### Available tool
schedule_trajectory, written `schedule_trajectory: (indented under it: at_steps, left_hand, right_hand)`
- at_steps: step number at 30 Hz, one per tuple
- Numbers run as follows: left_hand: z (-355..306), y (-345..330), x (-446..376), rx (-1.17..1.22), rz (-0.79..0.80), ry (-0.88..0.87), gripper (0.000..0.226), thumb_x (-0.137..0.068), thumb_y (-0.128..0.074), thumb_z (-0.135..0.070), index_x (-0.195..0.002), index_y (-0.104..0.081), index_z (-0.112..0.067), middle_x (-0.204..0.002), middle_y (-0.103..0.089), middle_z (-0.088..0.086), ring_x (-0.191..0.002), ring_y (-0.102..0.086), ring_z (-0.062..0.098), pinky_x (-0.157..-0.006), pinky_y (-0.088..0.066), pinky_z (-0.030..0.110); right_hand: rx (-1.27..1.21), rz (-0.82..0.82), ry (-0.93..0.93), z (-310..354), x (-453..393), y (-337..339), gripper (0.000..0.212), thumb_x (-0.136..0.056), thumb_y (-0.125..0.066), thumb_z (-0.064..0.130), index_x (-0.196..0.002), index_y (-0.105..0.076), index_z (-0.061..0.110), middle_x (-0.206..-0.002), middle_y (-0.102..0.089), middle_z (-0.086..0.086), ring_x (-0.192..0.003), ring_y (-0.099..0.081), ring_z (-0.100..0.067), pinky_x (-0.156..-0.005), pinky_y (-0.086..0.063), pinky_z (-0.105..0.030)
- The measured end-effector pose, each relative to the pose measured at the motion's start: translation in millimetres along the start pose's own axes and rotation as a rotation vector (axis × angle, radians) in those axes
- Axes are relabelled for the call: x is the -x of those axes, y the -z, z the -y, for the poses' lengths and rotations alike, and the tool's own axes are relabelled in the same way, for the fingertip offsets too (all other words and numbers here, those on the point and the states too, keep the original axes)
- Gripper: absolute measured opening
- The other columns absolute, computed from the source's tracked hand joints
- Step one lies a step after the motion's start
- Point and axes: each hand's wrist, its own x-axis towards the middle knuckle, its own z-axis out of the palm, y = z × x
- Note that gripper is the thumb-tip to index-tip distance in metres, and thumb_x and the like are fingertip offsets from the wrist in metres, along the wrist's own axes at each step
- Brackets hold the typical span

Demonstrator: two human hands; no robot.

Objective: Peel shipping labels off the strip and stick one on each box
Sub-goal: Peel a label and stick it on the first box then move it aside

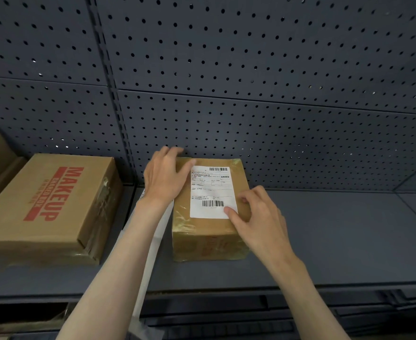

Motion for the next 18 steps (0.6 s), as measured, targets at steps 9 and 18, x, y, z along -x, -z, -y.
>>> schedule_trajectory:
  at_steps: [9,18]
  left_hand:
    - [-9,21,106,0.032,0.299,-0.485,0.053,-0.1,-0.045,-0.054,-0.141,-0.057,-0.022,-0.154,-0.047,-0.01,-0.148,-0.031,0.006,-0.121,-0.029,0.037]
    - [-7,25,126,-0.2,0.273,-0.604,0.056,-0.104,-0.04,-0.051,-0.146,-0.052,-0.017,-0.155,-0.047,-0.001,-0.148,-0.036,0.013,-0.12,-0.031,0.04]
  right_hand:
    - [0.124,-0.023,0.447,-21,13,-10,0.038,-0.104,-0.046,0.04,-0.13,-0.067,0.021,-0.141,-0.06,0.01,-0.131,-0.051,-0.012,-0.098,-0.037,-0.03]
    - [0.212,0.032,0.558,-37,22,-18,0.052,-0.109,-0.034,0.045,-0.147,-0.054,0.014,-0.156,-0.048,0.003,-0.15,-0.035,-0.012,-0.119,-0.033,-0.041]
